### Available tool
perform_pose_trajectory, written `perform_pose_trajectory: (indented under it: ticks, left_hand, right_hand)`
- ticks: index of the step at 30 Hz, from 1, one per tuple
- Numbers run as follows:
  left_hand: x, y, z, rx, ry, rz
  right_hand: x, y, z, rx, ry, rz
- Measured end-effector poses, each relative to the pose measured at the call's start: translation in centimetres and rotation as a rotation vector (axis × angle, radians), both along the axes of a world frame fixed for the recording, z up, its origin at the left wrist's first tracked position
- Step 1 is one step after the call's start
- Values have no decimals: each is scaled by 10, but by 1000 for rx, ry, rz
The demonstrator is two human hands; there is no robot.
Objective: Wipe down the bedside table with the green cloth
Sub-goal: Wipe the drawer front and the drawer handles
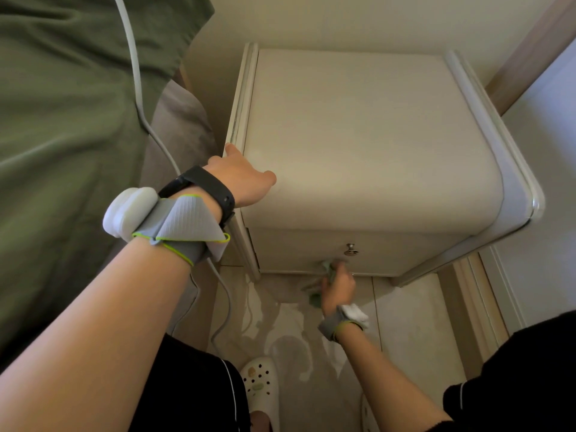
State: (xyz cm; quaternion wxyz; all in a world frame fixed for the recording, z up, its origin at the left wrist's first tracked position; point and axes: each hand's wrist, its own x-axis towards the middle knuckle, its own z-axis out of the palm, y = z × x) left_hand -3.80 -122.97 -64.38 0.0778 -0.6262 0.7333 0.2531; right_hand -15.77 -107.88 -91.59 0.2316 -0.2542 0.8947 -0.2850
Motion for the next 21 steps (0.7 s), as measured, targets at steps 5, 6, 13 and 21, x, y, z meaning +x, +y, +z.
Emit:
perform_pose_trajectory:
  ticks: [5, 6, 13, 21]
  left_hand:
    - [0, 0, 1, -8, 5, -1]
    - [-1, 0, 1, -10, 5, 1]
    - [1, -2, -1, -9, -3, -10]
    - [2, -3, -1, 0, 10, -7]
  right_hand:
    - [-18, 16, -15, 200, 444, 346]
    - [-19, 17, -14, 244, 513, 415]
    - [-33, 21, -6, 405, 732, 752]
    - [-30, 16, 2, 319, 771, 720]
